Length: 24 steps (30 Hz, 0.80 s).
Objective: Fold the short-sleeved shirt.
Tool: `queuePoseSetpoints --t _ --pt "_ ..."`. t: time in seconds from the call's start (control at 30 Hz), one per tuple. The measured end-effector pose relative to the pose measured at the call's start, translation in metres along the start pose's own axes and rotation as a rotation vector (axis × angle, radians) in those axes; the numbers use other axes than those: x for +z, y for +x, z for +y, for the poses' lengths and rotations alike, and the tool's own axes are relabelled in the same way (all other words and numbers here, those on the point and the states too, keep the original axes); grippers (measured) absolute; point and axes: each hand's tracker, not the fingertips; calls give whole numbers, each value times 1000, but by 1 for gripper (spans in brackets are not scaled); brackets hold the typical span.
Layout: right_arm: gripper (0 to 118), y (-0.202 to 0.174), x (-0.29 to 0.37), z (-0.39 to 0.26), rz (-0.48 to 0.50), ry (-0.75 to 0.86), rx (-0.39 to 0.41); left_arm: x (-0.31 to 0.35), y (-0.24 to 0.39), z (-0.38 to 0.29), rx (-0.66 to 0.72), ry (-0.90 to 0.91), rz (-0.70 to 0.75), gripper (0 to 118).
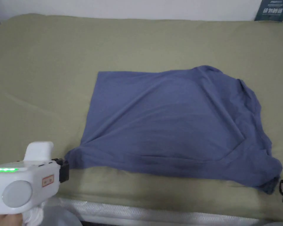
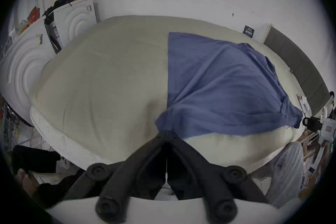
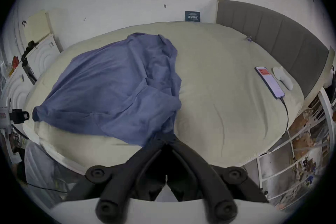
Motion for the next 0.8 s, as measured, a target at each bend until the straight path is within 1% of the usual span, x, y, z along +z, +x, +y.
queuePoseSetpoints --t 0.1,0.17,0.2,0.23,0.27,0.3,0.33,0.37,0.4,0.47,0.5,0.53,0.57,0.6,0.63,0.67,0.7,0.73,0.77,0.8 --pt "0 0 -2 1 5 -10 1 -7 2 -2 -5 -22 2 0" --pt "0 -9 5 -2 -7 3 16 -10 3 -2 -13 -28 23 0" --pt "0 -11 6 -2 -5 1 20 -11 3 0 -24 -20 34 2" --pt "0 -12 7 -2 -7 3 23 -12 2 2 -28 -16 44 8" --pt "0 1 -1 1 9 -13 11 -15 2 5 -28 -19 57 25" --pt "0 3 -2 2 9 -14 11 -18 1 7 -20 -40 50 74" --pt "0 6 -3 3 9 -15 8 -24 1 9 -6 -61 33 112" --pt "0 7 -5 5 8 -18 9 -25 1 11 -3 -25 30 118" --pt "0 5 -6 4 -1 -20 13 -30 2 15 -13 -34 47 113" --pt "0 8 -9 6 -2 -25 16 -42 1 18 -32 -66 87 111" --pt "0 10 -10 7 -4 -29 17 -45 1 20 -32 -61 72 103" --pt "0 5 -9 6 -13 -29 20 -47 2 21 -29 -58 66 86" --pt "0 6 -10 6 -13 -31 21 -49 3 21 -24 -51 61 57" --pt "0 7 -10 7 -12 -34 22 -52 3 22 -36 -50 50 10" --pt "2 8 -12 8 -10 -32 20 -52 4 22 -48 -53 30 7" --pt "23 10 -15 8 -12 -30 21 -51 7 22 -44 -57 42 7" --pt "84 10 -16 10 -19 -32 30 -47 11 20 -45 -63 43 6" --pt "116 10 -20 11 -10 -75 44 -45 11 20 -48 -62 37 6" --pt "116 10 -24 11 4 -97 58 -43 11 20 -48 -57 39 6" --pt "108 9 -23 13 25 -35 52 -40 11 20 -47 -54 42 6"
